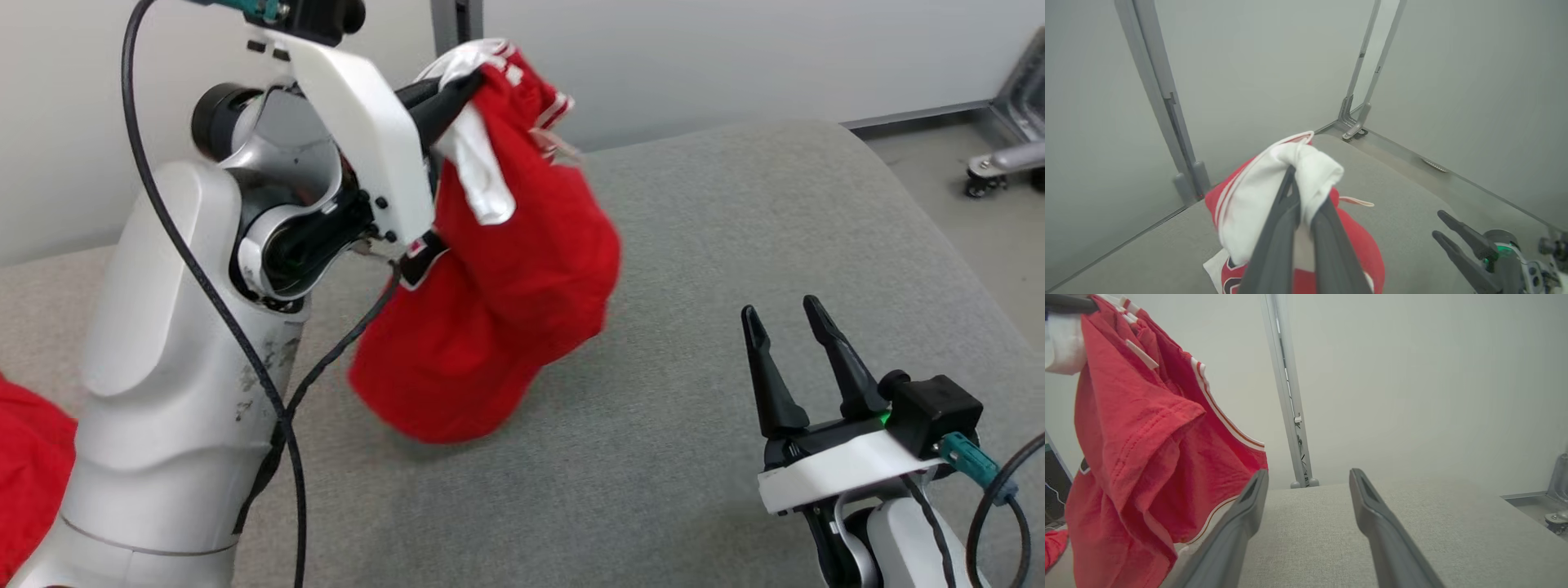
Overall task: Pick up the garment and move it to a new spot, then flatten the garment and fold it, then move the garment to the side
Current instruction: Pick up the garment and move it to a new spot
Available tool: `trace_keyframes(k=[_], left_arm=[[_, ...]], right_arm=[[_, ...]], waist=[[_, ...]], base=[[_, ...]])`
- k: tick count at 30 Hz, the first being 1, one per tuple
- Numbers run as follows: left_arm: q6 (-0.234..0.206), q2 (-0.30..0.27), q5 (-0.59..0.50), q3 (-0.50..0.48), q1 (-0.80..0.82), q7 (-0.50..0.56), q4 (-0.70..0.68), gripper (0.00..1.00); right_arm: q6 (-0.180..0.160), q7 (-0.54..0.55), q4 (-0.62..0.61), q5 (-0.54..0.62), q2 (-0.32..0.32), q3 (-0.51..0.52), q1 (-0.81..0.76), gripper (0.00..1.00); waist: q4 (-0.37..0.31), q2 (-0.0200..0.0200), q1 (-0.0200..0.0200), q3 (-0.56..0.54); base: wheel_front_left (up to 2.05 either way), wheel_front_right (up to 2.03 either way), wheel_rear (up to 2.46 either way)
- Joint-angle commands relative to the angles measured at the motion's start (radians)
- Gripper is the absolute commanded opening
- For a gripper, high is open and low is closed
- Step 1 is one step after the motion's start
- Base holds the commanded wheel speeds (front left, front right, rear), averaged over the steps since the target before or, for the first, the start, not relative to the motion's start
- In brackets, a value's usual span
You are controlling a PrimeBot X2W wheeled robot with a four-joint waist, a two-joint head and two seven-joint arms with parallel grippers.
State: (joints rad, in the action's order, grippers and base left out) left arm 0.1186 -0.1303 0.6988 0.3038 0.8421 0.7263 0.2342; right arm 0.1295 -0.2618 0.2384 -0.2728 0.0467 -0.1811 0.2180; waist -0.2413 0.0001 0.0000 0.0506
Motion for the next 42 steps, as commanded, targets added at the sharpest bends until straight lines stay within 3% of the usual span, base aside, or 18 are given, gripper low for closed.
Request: trace_keyframes(k=[1,9,20,28,30,31,32,33,38,42], left_arm=[[-0.010,0.019,0.028,-0.012,0.027,-0.016,-0.024,0.00],[-0.054,0.059,0.114,-0.051,0.007,-0.068,-0.080,0.00],[-0.064,-0.054,0.155,-0.187,-0.253,-0.167,0.058,0.00],[-0.038,-0.105,0.153,-0.249,-0.306,-0.274,0.238,0.02],[-0.034,-0.109,0.149,-0.250,-0.306,-0.286,0.271,0.10],[-0.030,-0.111,0.150,-0.249,-0.310,-0.286,0.289,0.33],[-0.029,-0.112,0.154,-0.250,-0.311,-0.290,0.304,0.40],[-0.027,-0.111,0.160,-0.250,-0.312,-0.293,0.318,1.00],[-0.011,-0.117,0.162,-0.238,-0.313,-0.308,0.360,1.00],[0.002,-0.147,0.130,-0.216,-0.317,-0.351,0.318,1.00]], right_arm=[[0.002,-0.007,-0.009,-0.006,0.007,0.012,0.011,1.00],[0.002,-0.007,-0.023,-0.003,0.006,0.062,0.018,1.00],[0.002,-0.007,-0.024,0.012,0.007,0.067,0.024,1.00],[0.002,-0.007,-0.015,0.025,0.007,0.057,0.037,1.00],[0.002,-0.007,-0.013,0.027,0.007,0.058,0.035,1.00],[0.002,-0.007,-0.012,0.028,0.007,0.058,0.034,1.00],[0.002,-0.007,-0.011,0.029,0.007,0.057,0.033,1.00],[0.002,-0.007,-0.009,0.030,0.007,0.057,0.032,1.00],[0.002,-0.007,-0.003,0.033,0.007,0.056,0.029,1.00],[0.002,-0.007,-0.001,0.040,0.007,0.059,0.021,1.00]], waist=[[-0.054,-0.0001,0.0000,0.020],[-0.087,-0.0001,0.0000,0.059],[-0.032,-0.0001,0.0000,0.100],[0.014,-0.0001,0.0000,0.104],[0.024,-0.0001,0.0000,0.102],[0.029,-0.0001,0.0000,0.100],[0.033,-0.0001,0.0000,0.099],[0.038,-0.0001,0.0000,0.098],[0.053,-0.0001,0.0000,0.088],[0.065,-0.0001,0.0000,0.080]], base=[[0.00,0.00,0.00],[0.00,0.00,0.00],[0.00,0.00,0.00],[0.00,0.00,0.00],[0.00,0.00,0.00],[0.00,0.00,0.00],[0.00,0.00,0.00],[0.00,0.00,0.00],[0.00,0.00,0.00],[0.00,0.00,0.00]])
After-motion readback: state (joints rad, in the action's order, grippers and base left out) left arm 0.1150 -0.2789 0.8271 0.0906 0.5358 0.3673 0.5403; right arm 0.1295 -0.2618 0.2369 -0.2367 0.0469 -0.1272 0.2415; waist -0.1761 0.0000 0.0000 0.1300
